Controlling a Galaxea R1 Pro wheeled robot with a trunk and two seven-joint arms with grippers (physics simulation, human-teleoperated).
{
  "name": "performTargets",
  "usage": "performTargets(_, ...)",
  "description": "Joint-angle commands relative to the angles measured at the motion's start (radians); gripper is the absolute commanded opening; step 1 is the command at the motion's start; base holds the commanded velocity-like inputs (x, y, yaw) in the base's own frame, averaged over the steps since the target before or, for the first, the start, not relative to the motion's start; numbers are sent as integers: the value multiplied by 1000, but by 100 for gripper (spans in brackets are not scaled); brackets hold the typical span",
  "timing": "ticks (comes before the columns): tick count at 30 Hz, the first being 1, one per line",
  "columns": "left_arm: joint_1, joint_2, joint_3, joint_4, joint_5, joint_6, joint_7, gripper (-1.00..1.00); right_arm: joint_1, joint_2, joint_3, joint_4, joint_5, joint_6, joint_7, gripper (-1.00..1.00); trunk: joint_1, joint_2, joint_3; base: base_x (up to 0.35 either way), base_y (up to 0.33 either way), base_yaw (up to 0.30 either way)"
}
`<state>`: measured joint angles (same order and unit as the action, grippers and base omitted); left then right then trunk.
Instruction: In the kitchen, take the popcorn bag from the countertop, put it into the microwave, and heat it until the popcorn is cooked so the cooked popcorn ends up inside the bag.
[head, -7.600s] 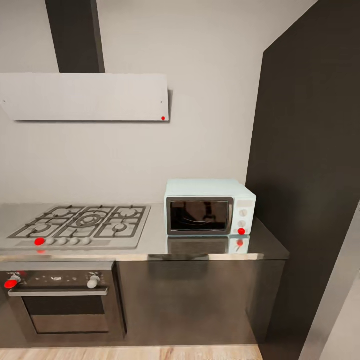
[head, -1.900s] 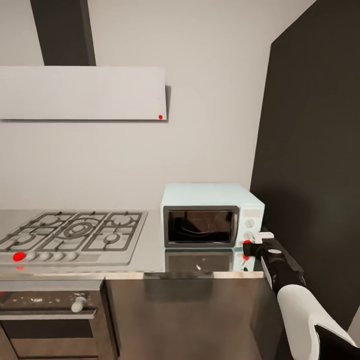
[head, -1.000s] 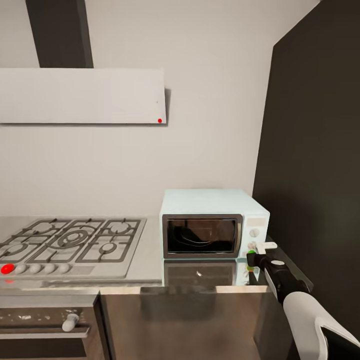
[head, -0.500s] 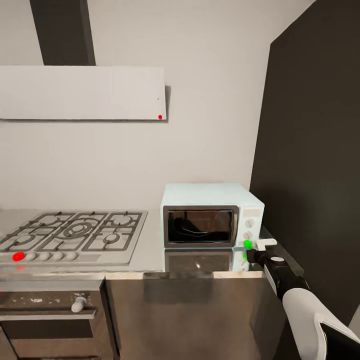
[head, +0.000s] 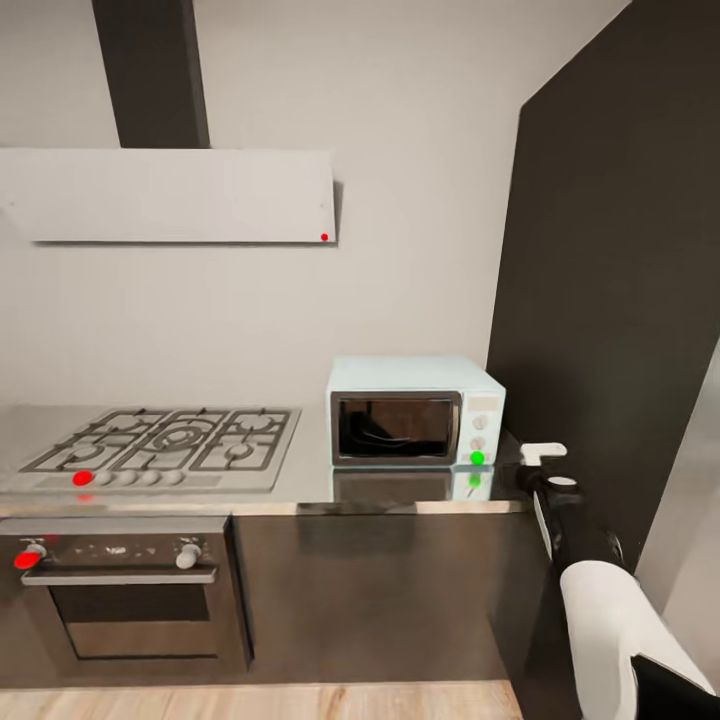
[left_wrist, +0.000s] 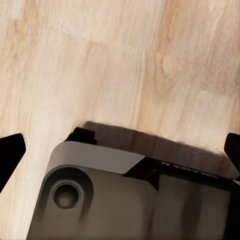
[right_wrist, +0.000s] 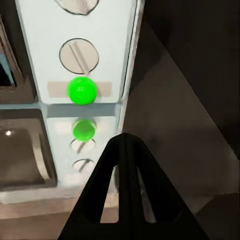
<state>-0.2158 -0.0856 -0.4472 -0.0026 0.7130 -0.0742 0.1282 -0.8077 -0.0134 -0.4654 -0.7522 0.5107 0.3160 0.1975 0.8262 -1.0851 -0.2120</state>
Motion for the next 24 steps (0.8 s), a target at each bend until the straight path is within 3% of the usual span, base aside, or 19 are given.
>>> performTargets(1,0,0,-8,0,7,-2,4,100,-1,2,-4,-20,9,9,10,-100,-1,-1,-1,-345,0,0)
performTargets(7,0,-2,-8,0,6,-2,4,100,-1,-1,-7,-25,12,65,11,-100,-1,-1,-1,-345,0,0)
performTargets(9,0,-2,-8,0,6,-2,3,100,-1,-5,-9,26,11,65,10,-100,-1,-1,-1,-345,0,0)
performTargets(13,0,-2,-8,0,5,-2,4,100,-1,-27,-10,297,13,44,-3,-100,-1,-1,-1,-319,0,0)
performTargets(14,0,-2,-8,0,5,-2,4,100,-1,-46,-10,417,30,-7,-4,-100,-1,-1,-1,-218,0,0)
performTargets(18,0,0,-8,0,5,-3,3,100,-1,-102,-8,721,64,-171,-7,-100,-1,-1,-1,-53,0,0)
performTargets(19,0,0,-8,0,5,-3,3,100,36,-116,-6,767,66,-234,-9,-100,-1,-1,-1,-3,0,0)
performTargets(22,0,0,-8,0,6,-3,3,100,220,-115,0,782,78,-327,-17,-100,-1,-1,-1,0,0,0)
performTargets(24,0,0,-8,0,5,-3,3,100,308,-116,0,783,93,-376,-18,-100,-1,-1,-1,0,0,0)
